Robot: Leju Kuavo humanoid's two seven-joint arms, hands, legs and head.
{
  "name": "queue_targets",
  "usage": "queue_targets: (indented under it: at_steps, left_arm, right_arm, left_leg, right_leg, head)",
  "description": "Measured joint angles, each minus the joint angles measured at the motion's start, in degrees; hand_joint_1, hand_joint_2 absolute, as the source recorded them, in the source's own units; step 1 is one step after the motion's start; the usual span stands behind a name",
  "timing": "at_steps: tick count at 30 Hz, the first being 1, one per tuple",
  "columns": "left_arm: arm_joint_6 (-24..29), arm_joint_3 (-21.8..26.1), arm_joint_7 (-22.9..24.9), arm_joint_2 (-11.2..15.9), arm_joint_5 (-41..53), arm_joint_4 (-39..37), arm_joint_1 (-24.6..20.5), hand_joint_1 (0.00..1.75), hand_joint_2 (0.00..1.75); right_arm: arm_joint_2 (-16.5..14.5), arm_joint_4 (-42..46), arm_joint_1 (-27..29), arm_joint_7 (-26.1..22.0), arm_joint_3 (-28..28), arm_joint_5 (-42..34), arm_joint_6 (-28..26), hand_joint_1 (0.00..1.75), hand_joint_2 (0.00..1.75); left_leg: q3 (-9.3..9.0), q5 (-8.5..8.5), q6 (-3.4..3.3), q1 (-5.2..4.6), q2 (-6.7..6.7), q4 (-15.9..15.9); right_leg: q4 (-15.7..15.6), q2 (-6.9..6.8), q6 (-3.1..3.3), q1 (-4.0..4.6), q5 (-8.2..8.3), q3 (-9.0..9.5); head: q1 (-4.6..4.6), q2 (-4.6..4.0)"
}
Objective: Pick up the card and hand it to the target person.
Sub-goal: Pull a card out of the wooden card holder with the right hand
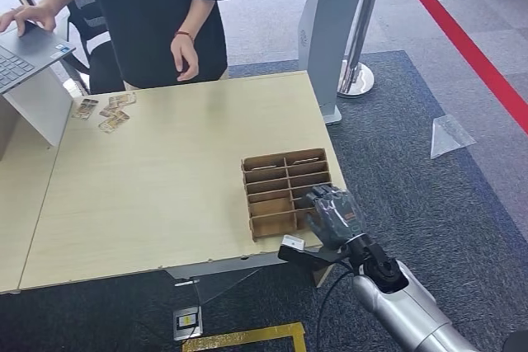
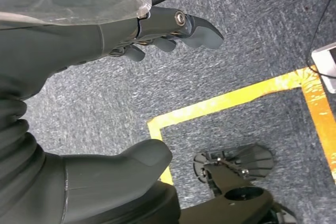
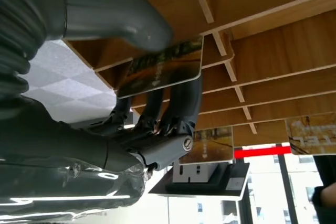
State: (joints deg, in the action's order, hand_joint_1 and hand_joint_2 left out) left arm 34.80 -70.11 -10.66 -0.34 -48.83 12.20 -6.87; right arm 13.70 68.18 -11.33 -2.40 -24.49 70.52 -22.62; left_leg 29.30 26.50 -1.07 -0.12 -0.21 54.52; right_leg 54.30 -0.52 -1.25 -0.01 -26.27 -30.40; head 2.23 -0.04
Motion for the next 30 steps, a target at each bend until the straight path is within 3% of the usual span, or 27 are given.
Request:
queue_targets:
  at_steps: [12, 22, 30]
  left_arm:
    - [-0.6, 0.2, 1.1, 0.2, 0.4, 0.0, -0.2, 0.00, 1.75]
    - [-2.0, 0.2, 3.2, 0.2, 1.4, 0.0, 0.3, 0.00, 1.75]
    - [-3.4, 0.2, 4.0, 0.2, 2.9, 0.0, 0.3, 0.00, 1.75]
  right_arm:
    - [0.0, -1.5, -0.8, 2.7, -0.3, 3.3, -1.2, 1.75, 1.75]
    - [1.4, 7.7, -1.0, 5.3, -0.4, 8.3, 7.5, 1.75, 1.75]
    - [6.5, 22.0, -7.0, -1.5, 0.5, 0.8, 21.0, 1.75, 1.75]
  left_leg:
    - [-0.02, 0.00, 0.00, 0.00, 0.01, 0.0]
    - [-0.01, -0.01, 0.00, 0.00, 0.01, 0.0]
    - [-0.02, -0.02, -0.02, -0.03, 0.03, 0.1]
  right_leg:
    - [0.0, 0.01, 0.00, 0.00, 0.00, 0.01]
    - [0.0, 0.02, 0.01, 0.00, 0.02, 0.01]
    - [0.0, 0.04, 0.00, -0.03, 0.05, 0.00]
  head:
    - [0.00, 0.00]
    - [0.00, 0.00]
    - [-0.01, 0.00]
